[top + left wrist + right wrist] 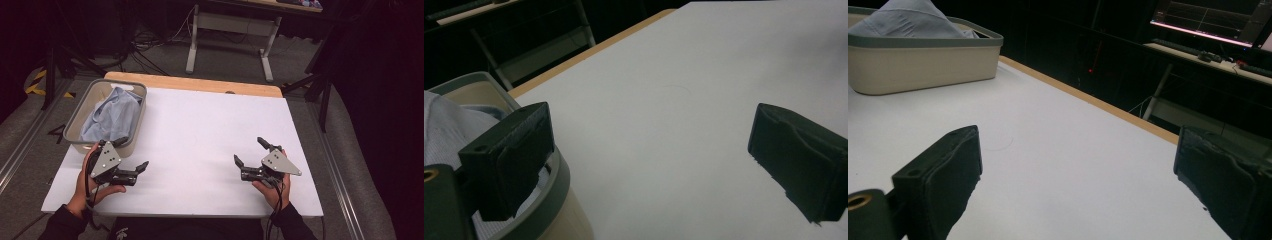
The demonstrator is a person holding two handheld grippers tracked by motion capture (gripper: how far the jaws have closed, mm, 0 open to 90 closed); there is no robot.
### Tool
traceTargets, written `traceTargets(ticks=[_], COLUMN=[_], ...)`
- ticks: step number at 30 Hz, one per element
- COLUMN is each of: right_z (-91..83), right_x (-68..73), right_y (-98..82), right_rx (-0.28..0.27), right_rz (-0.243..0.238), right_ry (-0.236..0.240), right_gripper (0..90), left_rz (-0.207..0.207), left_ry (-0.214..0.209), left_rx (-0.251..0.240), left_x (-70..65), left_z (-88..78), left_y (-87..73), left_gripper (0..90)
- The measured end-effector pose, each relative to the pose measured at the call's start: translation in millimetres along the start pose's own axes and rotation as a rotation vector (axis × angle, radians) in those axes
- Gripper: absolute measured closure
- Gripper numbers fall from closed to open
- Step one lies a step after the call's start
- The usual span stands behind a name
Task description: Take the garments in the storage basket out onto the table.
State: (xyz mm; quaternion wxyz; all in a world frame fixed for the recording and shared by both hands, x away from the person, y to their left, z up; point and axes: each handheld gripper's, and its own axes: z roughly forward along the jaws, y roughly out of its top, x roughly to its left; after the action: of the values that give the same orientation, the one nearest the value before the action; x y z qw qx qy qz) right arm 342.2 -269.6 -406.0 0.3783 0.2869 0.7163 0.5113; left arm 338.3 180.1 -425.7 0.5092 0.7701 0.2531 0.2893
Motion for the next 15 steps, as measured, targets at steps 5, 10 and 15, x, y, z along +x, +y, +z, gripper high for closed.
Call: traceTargets(ticks=[5,10,15], right_z=[0.0,-1.0,0.0], right_x=[2.6,4.6,4.9], right_y=[-0.7,0.4,-0.5], right_rx=[-0.003,-0.01,-0.01], right_rz=[-0.011,-0.03,-0.036], right_ry=[0.006,0.002,-0.002], right_gripper=[6.0,6.0,6.0], left_rz=[-0.005,-0.002,-0.019], left_ry=[-0.004,-0.004,-0.002], left_rx=[-0.009,-0.012,-0.021], left_x=[0.4,1.7,5.5], left_z=[-2.5,-4.6,-7.3], left_y=[1.0,2.5,4.4], left_gripper=[5.6,5.6,5.6])
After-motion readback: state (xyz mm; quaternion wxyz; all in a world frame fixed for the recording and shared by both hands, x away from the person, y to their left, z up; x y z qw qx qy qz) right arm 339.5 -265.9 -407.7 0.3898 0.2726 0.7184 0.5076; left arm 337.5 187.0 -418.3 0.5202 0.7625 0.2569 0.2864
